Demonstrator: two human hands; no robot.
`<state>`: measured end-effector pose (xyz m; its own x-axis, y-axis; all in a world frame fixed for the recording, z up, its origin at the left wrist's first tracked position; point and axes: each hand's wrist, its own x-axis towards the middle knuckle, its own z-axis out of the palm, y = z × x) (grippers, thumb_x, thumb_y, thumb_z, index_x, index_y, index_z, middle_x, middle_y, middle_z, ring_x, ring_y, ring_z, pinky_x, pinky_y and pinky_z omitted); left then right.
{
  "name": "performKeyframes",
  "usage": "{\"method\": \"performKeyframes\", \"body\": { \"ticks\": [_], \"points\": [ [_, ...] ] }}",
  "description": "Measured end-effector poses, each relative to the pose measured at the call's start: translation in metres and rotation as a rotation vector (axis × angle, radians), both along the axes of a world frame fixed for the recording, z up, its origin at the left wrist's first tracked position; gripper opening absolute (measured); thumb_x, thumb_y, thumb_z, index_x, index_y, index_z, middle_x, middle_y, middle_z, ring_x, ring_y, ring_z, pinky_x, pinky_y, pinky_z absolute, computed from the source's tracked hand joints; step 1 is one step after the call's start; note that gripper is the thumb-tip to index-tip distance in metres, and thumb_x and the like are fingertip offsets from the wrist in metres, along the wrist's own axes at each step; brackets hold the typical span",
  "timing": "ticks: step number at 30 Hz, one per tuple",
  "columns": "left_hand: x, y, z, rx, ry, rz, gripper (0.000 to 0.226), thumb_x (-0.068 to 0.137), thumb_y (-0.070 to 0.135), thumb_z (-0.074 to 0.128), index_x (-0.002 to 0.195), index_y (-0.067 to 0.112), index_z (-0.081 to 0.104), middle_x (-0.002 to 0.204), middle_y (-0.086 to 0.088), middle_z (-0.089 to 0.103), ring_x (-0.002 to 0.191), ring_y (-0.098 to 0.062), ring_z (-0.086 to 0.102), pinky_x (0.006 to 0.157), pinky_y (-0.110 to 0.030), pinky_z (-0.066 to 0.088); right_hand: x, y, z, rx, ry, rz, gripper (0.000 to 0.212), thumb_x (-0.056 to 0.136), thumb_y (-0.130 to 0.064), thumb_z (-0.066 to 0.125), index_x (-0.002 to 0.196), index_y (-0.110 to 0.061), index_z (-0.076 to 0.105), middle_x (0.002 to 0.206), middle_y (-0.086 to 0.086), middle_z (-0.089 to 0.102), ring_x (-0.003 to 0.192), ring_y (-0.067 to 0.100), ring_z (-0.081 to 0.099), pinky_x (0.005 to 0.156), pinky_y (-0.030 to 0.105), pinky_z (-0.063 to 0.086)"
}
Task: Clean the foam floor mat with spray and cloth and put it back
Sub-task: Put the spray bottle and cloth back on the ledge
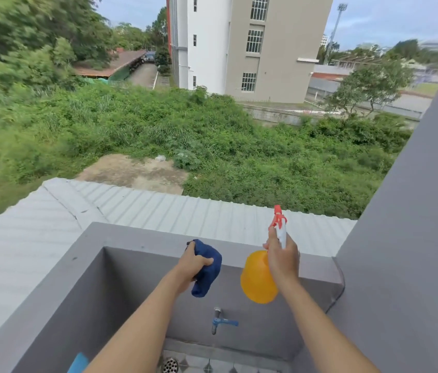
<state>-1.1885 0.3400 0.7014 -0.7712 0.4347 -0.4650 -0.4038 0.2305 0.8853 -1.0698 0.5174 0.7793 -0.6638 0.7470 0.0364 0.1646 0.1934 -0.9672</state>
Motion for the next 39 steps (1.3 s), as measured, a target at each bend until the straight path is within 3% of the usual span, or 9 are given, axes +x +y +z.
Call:
{"method": "performKeyframes", "body": {
  "ticks": [7, 17, 21, 24, 26, 29, 32, 34, 39],
  "points": [
    [-0.073, 0.041, -0.005, 0.148, -0.122, -0.108, 0.074, 0.072, -0.009, 0.051, 0.136, 0.027, 0.038, 0.129, -0.01, 0.055, 0.116, -0.031, 0.056, 0.085, -0.044, 0.054, -0.087, 0.036, -0.025, 0.014, -0.109, 0.032, 0.038, 0.099, -0.049, 0.041, 0.113, -0.02, 0.062, 0.08, -0.006, 0.067, 0.108, 0.026, 0.059, 0.093, 0.041, 0.045],
    [-0.144, 0.054, -0.08, 0.182, -0.321, -0.01, 0.069, 0.073, -0.017, 0.051, 0.13, 0.022, 0.043, 0.126, -0.017, 0.058, 0.112, -0.035, 0.06, 0.082, -0.046, 0.056, -0.163, 0.049, -0.055, -0.005, -0.146, -0.089, 0.053, 0.098, -0.052, 0.042, 0.122, -0.008, 0.06, 0.077, -0.01, 0.067, 0.107, 0.024, 0.059, 0.1, 0.046, 0.043],
    [-0.139, 0.05, -0.105, -0.052, -0.058, 0.062, 0.047, 0.073, -0.004, 0.062, 0.117, 0.004, 0.046, 0.114, -0.017, 0.062, 0.102, -0.031, 0.062, 0.072, -0.034, 0.054, -0.169, 0.05, -0.065, -0.042, -0.107, -0.143, 0.051, 0.097, -0.051, 0.045, 0.122, -0.009, 0.061, 0.072, -0.008, 0.065, 0.095, 0.013, 0.063, 0.09, 0.039, 0.048],
    [-0.126, 0.06, -0.093, -0.558, 0.35, 0.054, 0.056, 0.08, 0.009, 0.065, 0.128, 0.011, 0.035, 0.119, -0.012, 0.048, 0.108, -0.029, 0.051, 0.076, -0.032, 0.044, -0.165, 0.047, -0.069, -0.025, -0.047, -0.152, 0.035, 0.1, -0.04, 0.047, 0.102, -0.01, 0.064, 0.07, -0.003, 0.062, 0.065, -0.004, 0.058, 0.07, 0.025, 0.043],
    [-0.123, 0.058, -0.096, -0.923, 0.71, -0.12, 0.079, 0.081, 0.023, 0.066, 0.147, 0.014, 0.023, 0.142, -0.014, 0.034, 0.13, -0.031, 0.037, 0.095, -0.04, 0.039, -0.165, 0.045, -0.07, -0.009, -0.023, -0.149, 0.03, 0.101, -0.037, 0.047, 0.096, -0.013, 0.063, 0.067, -0.002, 0.06, 0.061, -0.003, 0.056, 0.067, 0.023, 0.043],
    [-0.135, 0.045, -0.125, -0.936, 1.176, -0.477, 0.062, 0.089, 0.034, 0.048, 0.147, 0.016, 0.036, 0.154, -0.014, 0.033, 0.141, -0.036, 0.031, 0.108, -0.054, 0.032, -0.17, 0.045, -0.072, -0.005, -0.007, -0.176, 0.026, 0.1, -0.038, 0.048, 0.095, -0.017, 0.062, 0.067, -0.002, 0.06, 0.063, 0.001, 0.057, 0.065, 0.021, 0.045],
    [-0.141, 0.032, -0.145, -0.94, 1.157, -0.711, 0.066, 0.102, 0.047, 0.005, 0.139, 0.018, 0.05, 0.144, -0.01, 0.049, 0.131, -0.035, 0.048, 0.099, -0.056, 0.042, -0.174, 0.045, -0.077, 0.0, 0.002, -0.229, 0.031, 0.096, -0.043, 0.049, 0.1, -0.017, 0.065, 0.074, -0.001, 0.064, 0.082, 0.018, 0.064, 0.069, 0.032, 0.052],
    [-0.139, 0.032, -0.147, -0.949, 1.095, -0.693, 0.073, 0.099, 0.054, -0.001, 0.142, 0.018, 0.045, 0.147, -0.009, 0.045, 0.132, -0.036, 0.046, 0.099, -0.054, 0.042, -0.175, 0.044, -0.08, 0.026, 0.024, -0.259, 0.028, 0.097, -0.038, 0.05, 0.098, -0.014, 0.065, 0.072, 0.0, 0.064, 0.077, 0.019, 0.064, 0.065, 0.027, 0.052],
    [-0.125, 0.039, -0.149, -0.947, 0.98, -0.653, 0.09, 0.08, 0.07, -0.022, 0.154, 0.027, 0.004, 0.162, -0.002, -0.001, 0.149, -0.032, 0.003, 0.117, -0.05, 0.009, -0.175, 0.04, -0.087, 0.116, 0.036, -0.309, 0.02, 0.098, -0.022, 0.048, 0.094, -0.003, 0.055, 0.07, 0.015, 0.064, 0.06, 0.017, 0.057, 0.047, 0.011, 0.04]
  ]
}}
